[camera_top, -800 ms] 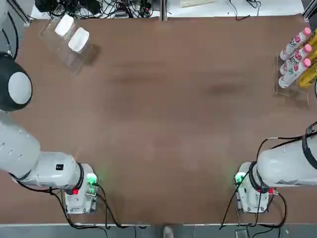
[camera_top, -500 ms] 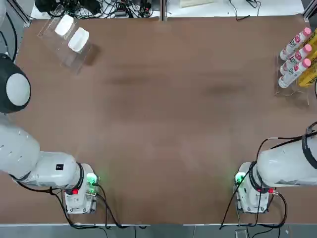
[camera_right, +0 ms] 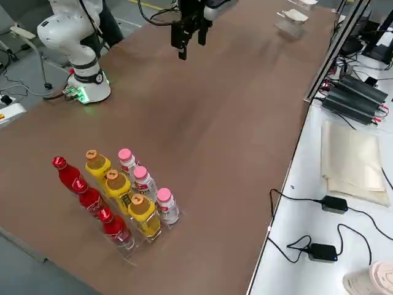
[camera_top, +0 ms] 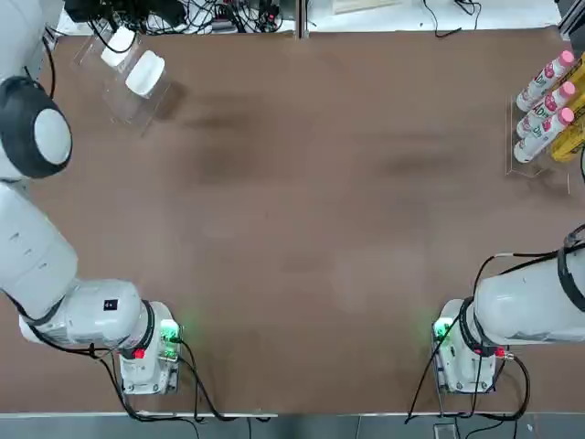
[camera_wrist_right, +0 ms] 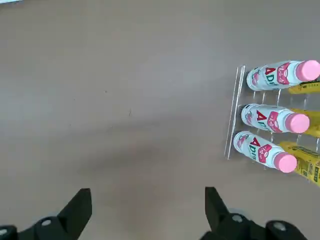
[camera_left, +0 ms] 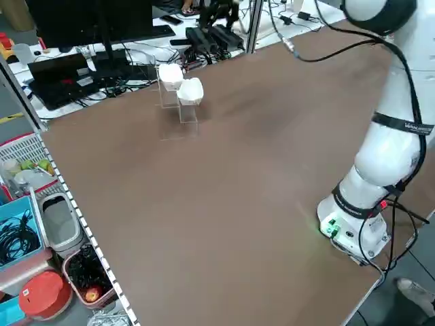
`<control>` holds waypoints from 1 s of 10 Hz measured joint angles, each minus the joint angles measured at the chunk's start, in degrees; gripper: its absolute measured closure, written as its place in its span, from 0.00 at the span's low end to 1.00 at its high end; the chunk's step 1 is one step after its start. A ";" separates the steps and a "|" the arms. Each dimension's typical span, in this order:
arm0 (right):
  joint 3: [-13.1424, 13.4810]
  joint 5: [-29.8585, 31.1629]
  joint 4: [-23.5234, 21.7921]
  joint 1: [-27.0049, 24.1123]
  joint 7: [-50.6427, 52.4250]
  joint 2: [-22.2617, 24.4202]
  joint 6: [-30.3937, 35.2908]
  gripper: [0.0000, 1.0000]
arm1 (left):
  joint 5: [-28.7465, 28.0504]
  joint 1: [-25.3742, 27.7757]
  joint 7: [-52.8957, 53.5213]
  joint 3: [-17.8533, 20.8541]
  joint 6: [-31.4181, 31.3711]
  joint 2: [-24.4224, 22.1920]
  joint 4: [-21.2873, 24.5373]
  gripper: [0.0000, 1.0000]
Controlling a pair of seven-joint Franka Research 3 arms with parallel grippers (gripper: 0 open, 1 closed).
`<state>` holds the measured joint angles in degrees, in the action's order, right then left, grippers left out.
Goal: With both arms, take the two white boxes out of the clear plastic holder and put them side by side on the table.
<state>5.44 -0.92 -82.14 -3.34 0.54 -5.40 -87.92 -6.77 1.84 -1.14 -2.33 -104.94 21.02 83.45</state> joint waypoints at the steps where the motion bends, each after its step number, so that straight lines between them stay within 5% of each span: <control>1: -0.19 -0.53 -1.01 0.01 0.02 -0.02 -0.66 0.00 | -3.33 0.00 0.15 -0.12 -2.58 2.94 0.09 0.04; 8: -1.28 -6.78 -25.13 5.31 -0.07 3.79 -23.40 0.00 | -14.56 -2.01 2.27 -0.89 -20.54 10.87 9.87 0.18; 10: -1.32 -9.78 -29.37 7.34 -0.12 3.87 -28.04 0.00 | -16.18 -1.99 2.29 -0.88 -20.91 12.18 10.12 0.39</control>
<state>4.12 -10.70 -111.51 4.00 0.42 -1.53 -115.96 -22.95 -0.15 1.15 -3.21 -125.84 33.21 93.57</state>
